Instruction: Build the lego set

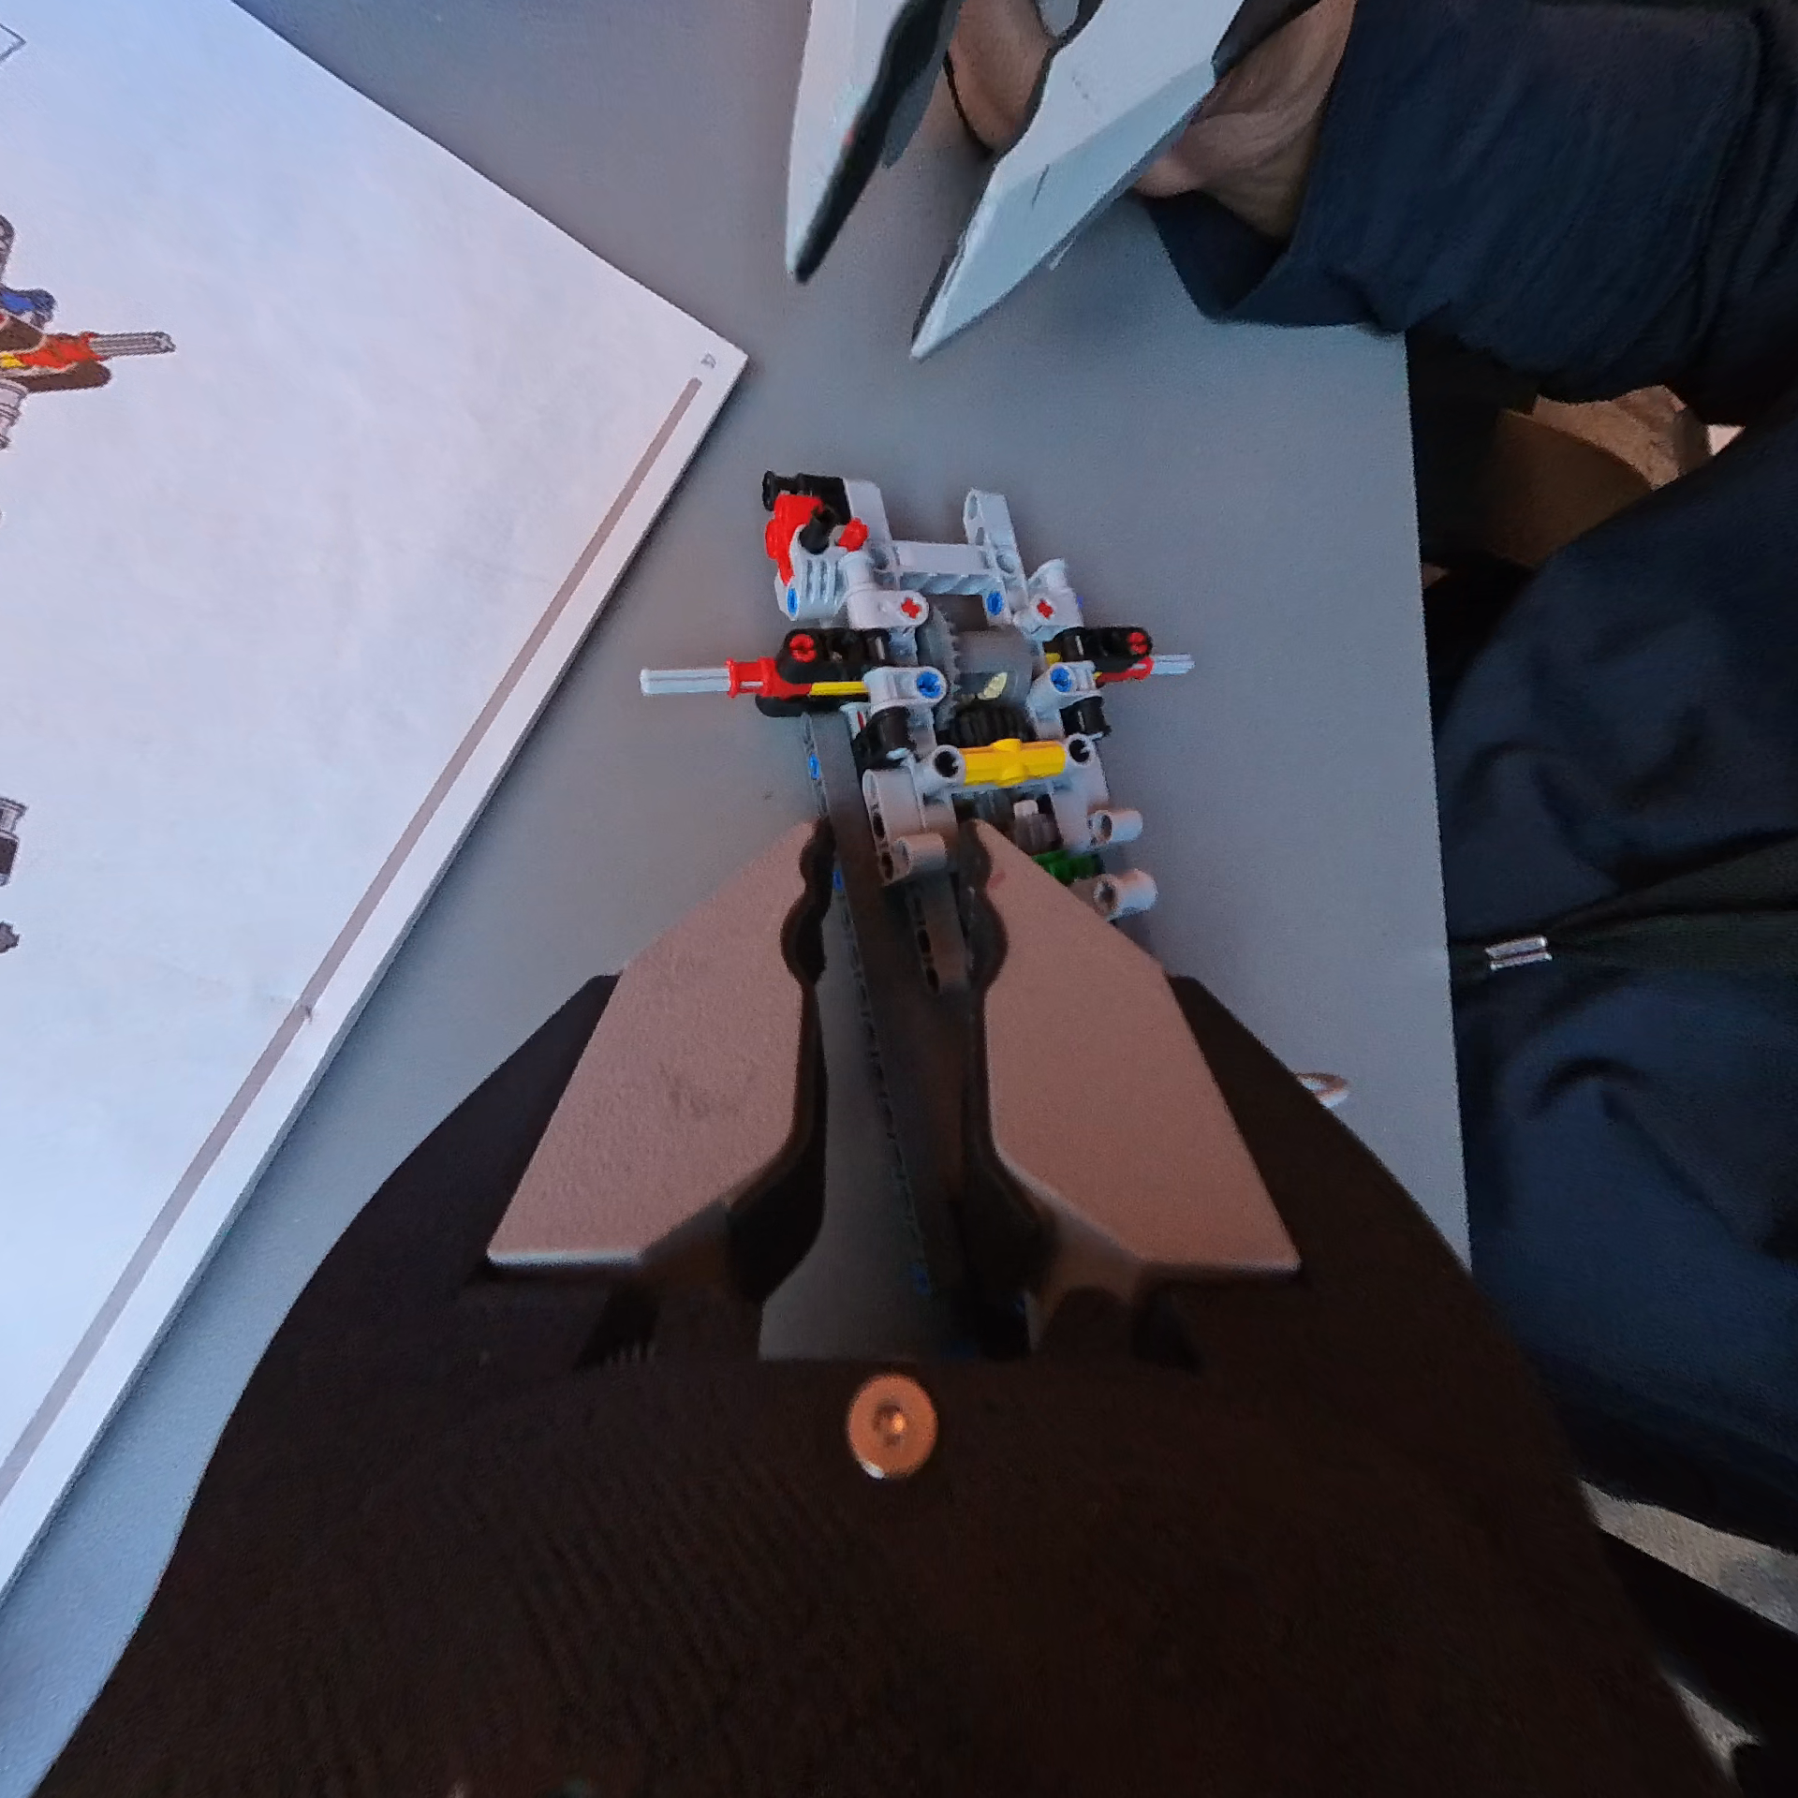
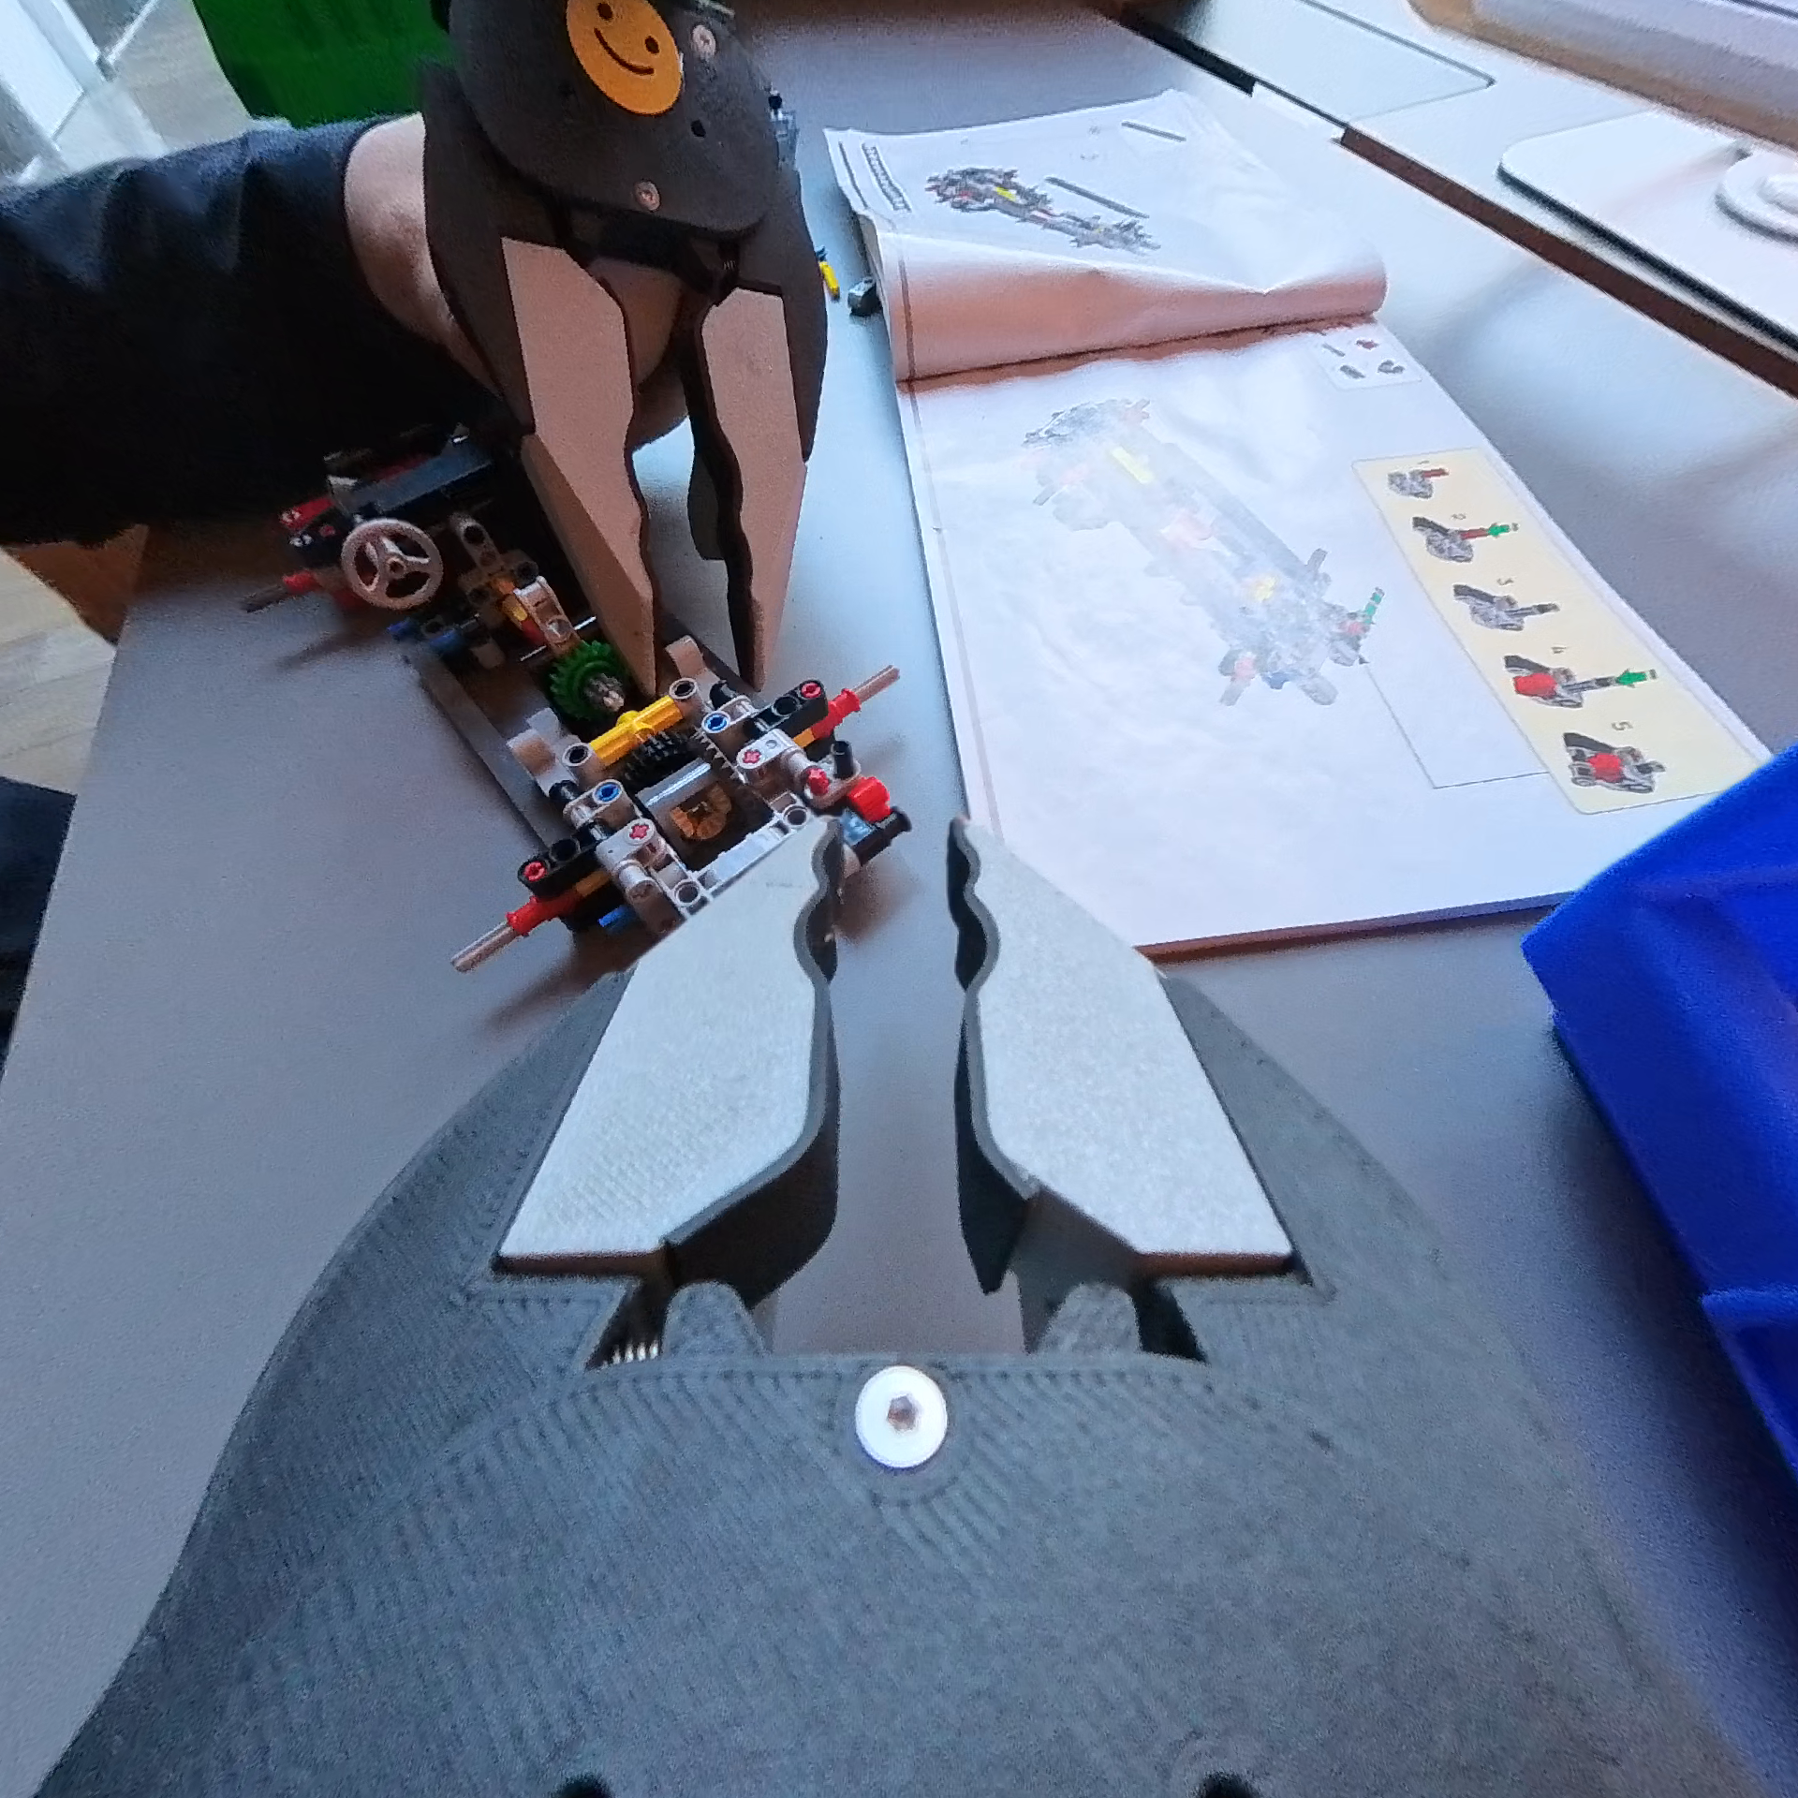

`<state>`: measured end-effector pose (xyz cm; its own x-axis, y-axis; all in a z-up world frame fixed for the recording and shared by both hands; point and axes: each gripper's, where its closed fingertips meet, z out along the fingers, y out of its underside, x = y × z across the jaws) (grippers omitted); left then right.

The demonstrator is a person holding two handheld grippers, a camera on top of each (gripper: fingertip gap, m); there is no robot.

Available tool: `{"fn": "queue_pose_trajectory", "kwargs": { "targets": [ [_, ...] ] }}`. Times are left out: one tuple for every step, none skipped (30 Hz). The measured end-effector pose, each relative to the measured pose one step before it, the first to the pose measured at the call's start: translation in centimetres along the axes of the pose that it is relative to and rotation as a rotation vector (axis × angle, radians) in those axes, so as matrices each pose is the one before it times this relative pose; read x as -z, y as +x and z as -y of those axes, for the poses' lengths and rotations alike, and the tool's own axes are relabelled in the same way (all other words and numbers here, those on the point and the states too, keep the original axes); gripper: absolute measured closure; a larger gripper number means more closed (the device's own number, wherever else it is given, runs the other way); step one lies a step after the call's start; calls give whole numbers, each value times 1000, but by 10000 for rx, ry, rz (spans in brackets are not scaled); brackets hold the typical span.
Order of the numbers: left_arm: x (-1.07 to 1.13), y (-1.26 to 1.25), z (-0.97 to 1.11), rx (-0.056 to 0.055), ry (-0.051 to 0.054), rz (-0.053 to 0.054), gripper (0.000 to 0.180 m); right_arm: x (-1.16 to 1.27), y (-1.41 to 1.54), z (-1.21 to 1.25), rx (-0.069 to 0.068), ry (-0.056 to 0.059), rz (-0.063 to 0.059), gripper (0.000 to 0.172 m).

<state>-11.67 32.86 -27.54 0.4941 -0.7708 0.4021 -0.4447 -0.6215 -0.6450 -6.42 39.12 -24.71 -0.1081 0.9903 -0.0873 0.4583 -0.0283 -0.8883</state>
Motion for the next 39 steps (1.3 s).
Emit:
{"fn": "queue_pose_trajectory", "kwargs": {
  "targets": [
    [40, -65, 43, -108, 90, 42, 158, -83, -25, -65, 3, -64, 53, 154],
    [39, 24, 73, -125, 123, 4, 159, -77, -38, -35, 14, -43, 60, 154],
    [117, 260, 106, -96, 147, -163, 170, -67, -76, -20, 23, -36, 97, 154],
    [56, -74, 13, -12, 64, 47, 170, -62, -81, -4, 29, -27, 89, 154],
    [51, -49, 4, 3, 42, 14, 170, -79, -21, -21, 14, -34, 63, 154],
    [45, -15, -9, 7, 30, 4, 171, -78, 27, -47, -23, -54, 49, 154],
    [39, 4, -13, -18, 18, -3, 171, -89, 17, -43, -50, -63, 74, 154],
    [19, 9, -12, -34, 18, 6, 171, -87, -18, -45, -58, -56, 102, 154],
    [27, 11, -5, -27, 13, 6, 171, -85, 3, -35, -67, -50, 98, 154],
    [21, 6, -19, -14, 12, 1, 171, -60, 2, -29, -69, -43, 87, 154],
    [33, 4, -9, -5, 13, 0, 171, -34, -26, -19, -61, -28, 91, 154],
    [28, 7, -13, -6, 12, 7, 171, -20, -34, -1, -48, -10, 85, 154],
    [20, 13, -16, -20, 3, 21, 172, 10, -15, 14, -42, 13, 60, 154],
    [7, 8, -11, -23, 1, 29, 172, 18, -15, 49, -31, 33, 47, 154],
    [1, 6, -8, -22, -4, 29, 172, 30, -1, 55, -26, 34, 37, 154],
    [-2, 5, 0, -20, -3, 24, 172, 19, -5, 43, -23, 29, 36, 155],
    [-3, 3, -2, -16, -1, 17, 172, 19, -9, 32, -21, 22, 27, 154],
    [-4, 7, 2, -8, -2, 12, 172, 2, -6, 0, -16, 4, 25, 154],
    [-4, 2, -8, -10, -1, 8, 172, -3, -22, 0, -5, -4, 21, 154],
    [-1, 5, 3, 0, 2, -3, 172, -10, -33, 2, 9, -2, 23, 154],
    [-13, 1, 4, 17, 4, -18, 172, -9, -29, -5, 18, -6, 17, 154],
    [3, 12, 0, 19, 3, -20, 172, -15, -36, -12, 18, -14, 17, 154],
    [-10, 1, -6, 9, 5, -11, 172, -27, -45, -23, 21, -19, 21, 155],
    [6, -4, 5, -8, 3, 7, 172, -21, -43, -17, 26, -21, 21, 155],
    [-12, 1, 4, -22, 1, 18, 172, -31, -38, -33, 27, -30, 13, 155],
    [-2, 4, 1, -25, -3, 23, 172, -36, -36, -46, 28, -33, 7, 155],
    [0, 3, -5, -30, -2, 27, 172, -37, -43, -31, 38, -28, 9, 155],
    [-6, -7, 6, -20, 1, 16, 172, -38, -14, -17, 33, -28, -7, 155],
    [-2, 1, -4, 3, 6, -5, 172, -47, -16, -35, 25, -29, -7, 155],
    [-8, 4, 5, 21, 8, -21, 172, -30, -13, -33, 21, -30, -7, 155],
    [4, 3, 8, 33, 8, -33, 172, -29, -12, -29, 22, -28, -1, 155],
    [-2, 5, 2, 36, 8, -35, 172, -17, -22, -24, 22, -14, -5, 156],
    [0, -4, -2, 32, 5, -31, 172, -11, -8, -6, 20, -7, -3, 156],
    [2, 6, 5, 21, 2, -20, 172, -7, -10, -9, 9, -10, -1, 156],
    [-7, 3, -5, 3, 1, -3, 172, -13, -5, -14, -1, -12, 7, 156],
    [1, -12, 3, -14, -2, 14, 172, -3, -7, -6, -5, -8, 5, 156],
    [-3, 2, 5, -21, -3, 20, 172, -5, 1, 4, -2, -1, 7, 156],
    [3, -4, -2, -14, -1, 14, 172, 0, -17, 1, -2, 1, 11, 157],
    [-6, 5, -1, -2, 0, 4, 172, -4, -10, 3, -5, -2, 14, 157]
  ]
}}
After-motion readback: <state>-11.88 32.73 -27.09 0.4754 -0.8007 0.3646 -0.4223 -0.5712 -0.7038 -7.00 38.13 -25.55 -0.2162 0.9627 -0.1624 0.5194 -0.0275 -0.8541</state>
